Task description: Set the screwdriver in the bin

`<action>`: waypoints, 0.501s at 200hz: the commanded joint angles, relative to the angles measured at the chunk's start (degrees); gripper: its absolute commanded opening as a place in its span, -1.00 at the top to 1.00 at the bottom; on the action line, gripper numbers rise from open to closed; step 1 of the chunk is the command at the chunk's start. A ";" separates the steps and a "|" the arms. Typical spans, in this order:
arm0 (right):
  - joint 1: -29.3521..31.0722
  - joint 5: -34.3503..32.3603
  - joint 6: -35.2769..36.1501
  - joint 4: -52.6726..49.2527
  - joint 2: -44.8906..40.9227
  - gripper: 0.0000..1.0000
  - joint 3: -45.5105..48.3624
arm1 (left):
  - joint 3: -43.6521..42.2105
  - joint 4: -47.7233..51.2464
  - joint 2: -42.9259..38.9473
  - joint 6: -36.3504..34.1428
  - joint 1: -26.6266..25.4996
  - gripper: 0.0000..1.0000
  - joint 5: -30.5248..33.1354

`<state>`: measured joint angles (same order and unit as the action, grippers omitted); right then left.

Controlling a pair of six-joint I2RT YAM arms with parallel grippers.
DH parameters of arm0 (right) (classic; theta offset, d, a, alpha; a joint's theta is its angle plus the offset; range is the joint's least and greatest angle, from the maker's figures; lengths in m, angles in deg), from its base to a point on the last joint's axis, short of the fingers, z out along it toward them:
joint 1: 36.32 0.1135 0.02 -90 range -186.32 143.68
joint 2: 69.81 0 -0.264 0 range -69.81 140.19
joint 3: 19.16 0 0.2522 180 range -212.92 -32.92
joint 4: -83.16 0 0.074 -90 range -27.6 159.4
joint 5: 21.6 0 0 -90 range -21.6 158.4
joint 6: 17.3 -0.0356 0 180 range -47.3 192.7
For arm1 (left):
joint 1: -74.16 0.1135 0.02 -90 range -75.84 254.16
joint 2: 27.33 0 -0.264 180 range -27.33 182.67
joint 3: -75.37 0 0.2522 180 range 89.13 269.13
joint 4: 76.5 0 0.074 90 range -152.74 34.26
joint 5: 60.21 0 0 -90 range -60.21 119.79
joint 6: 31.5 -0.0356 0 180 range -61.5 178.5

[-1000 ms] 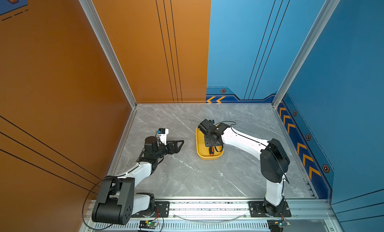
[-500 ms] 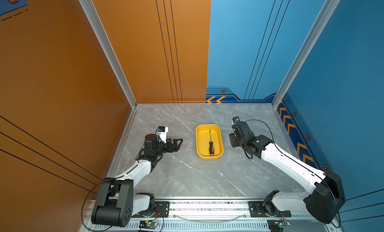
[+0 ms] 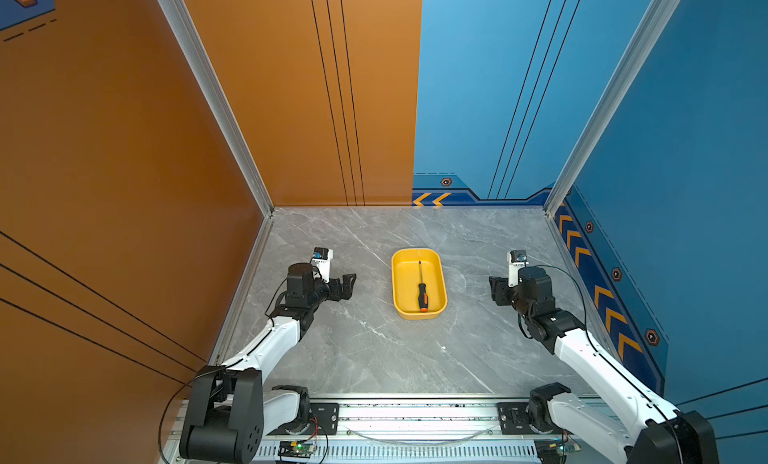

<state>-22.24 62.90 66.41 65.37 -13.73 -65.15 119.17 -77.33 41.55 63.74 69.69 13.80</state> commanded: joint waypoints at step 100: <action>-12.79 5.78 0.58 32.35 11.34 -0.31 10.75 | -5.86 -21.78 6.74 -11.26 1.28 -0.96 11.53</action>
<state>-34.65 67.82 67.20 86.24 -5.43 -56.14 114.67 -91.60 45.86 54.80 70.17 23.42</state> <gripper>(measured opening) 0.661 0.979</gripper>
